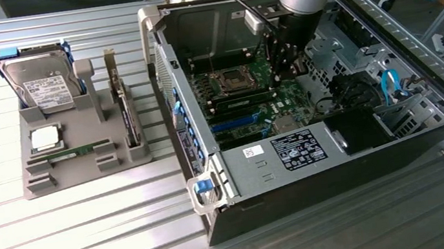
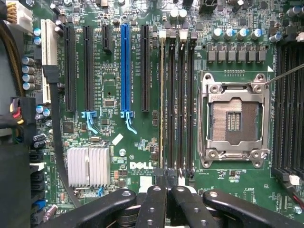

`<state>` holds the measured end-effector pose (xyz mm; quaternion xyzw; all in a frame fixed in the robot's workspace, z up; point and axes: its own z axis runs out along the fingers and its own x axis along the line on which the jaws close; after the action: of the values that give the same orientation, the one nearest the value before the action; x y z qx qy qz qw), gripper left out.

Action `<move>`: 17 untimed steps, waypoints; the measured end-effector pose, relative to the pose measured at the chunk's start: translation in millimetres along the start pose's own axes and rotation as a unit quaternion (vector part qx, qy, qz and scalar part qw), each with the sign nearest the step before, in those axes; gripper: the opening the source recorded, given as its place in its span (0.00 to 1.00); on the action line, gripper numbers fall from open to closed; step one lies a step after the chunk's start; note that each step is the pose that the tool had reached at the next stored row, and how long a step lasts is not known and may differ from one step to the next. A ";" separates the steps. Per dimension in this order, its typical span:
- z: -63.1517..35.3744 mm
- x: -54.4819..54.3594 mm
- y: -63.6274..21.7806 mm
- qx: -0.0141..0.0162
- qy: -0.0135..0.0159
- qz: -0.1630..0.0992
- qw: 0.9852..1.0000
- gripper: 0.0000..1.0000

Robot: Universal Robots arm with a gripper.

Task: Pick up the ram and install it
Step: 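Press down the ram until it locks into place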

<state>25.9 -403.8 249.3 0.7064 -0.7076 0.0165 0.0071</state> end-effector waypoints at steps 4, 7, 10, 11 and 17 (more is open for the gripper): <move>-0.4 0.3 10.7 0.002 0.000 0.000 1.000 0.11; -0.4 0.3 18.9 0.003 0.000 0.000 1.000 0.11; -0.5 0.3 28.0 0.003 0.000 0.000 1.000 0.11; -0.6 0.3 30.4 0.003 0.000 0.000 1.000 0.11; -0.8 0.4 49.3 0.004 0.000 0.000 1.000 0.11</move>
<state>-23.4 -404.1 249.4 0.7062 -0.7077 0.0194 0.0041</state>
